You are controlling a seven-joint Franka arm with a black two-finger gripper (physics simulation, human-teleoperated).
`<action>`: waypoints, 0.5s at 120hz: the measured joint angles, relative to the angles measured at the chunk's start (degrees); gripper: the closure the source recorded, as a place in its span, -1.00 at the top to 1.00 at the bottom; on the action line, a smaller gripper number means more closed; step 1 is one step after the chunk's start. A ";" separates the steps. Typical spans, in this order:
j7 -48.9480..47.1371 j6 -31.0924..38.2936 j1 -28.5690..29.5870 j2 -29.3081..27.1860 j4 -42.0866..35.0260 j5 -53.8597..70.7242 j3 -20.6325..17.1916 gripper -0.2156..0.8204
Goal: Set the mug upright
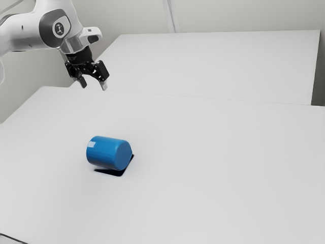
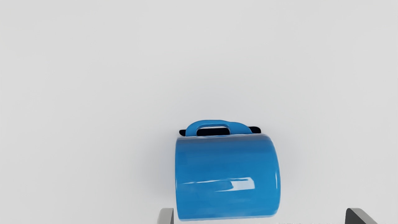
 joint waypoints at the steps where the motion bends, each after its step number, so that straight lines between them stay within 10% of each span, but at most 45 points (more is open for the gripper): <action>1: 0.02 -0.01 -0.01 0.00 0.00 -0.01 0.00 0.58; 37: 0.72 -0.62 0.15 -1.77 -4.48 -3.05 0.80 0.58; 60: 6.28 -4.45 2.07 -3.38 -13.60 -22.50 12.01 0.58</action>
